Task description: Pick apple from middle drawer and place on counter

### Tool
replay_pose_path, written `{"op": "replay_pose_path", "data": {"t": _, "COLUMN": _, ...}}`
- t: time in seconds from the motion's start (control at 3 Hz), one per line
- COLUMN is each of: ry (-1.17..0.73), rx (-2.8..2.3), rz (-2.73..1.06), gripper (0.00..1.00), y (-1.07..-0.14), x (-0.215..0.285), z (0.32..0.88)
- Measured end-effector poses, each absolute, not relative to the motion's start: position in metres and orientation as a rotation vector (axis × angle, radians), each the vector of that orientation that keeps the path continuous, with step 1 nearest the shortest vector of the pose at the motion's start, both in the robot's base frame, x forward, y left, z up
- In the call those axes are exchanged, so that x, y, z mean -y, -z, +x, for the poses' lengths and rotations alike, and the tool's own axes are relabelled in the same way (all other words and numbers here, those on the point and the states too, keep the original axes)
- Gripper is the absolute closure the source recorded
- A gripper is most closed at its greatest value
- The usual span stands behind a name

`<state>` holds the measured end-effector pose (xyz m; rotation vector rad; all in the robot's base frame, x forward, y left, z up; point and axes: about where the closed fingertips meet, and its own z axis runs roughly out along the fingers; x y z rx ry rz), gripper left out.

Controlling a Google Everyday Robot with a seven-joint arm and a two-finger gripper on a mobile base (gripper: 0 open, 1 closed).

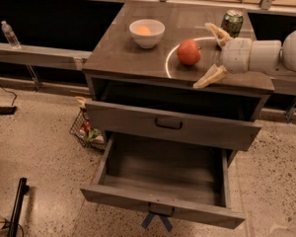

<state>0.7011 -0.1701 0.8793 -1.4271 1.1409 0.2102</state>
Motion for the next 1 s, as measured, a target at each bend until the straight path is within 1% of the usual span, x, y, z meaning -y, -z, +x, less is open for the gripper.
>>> {"op": "replay_pose_path", "data": {"t": 0.33, "ry": -0.195, "rx": -1.162, "rz": -1.411, "gripper": 0.0, "y": -0.889, "x": 0.18, "z": 0.683}}
{"op": "replay_pose_path", "data": {"t": 0.67, "ry": -0.18, "rx": -1.195, "rz": -1.399, "gripper": 0.0, "y": -0.902, "x": 0.2, "z": 0.647}}
{"op": "replay_pose_path", "data": {"t": 1.0, "ry": -0.18, "rx": -1.195, "rz": -1.398, "gripper": 0.0, "y": -0.901, "x": 0.201, "z": 0.647}}
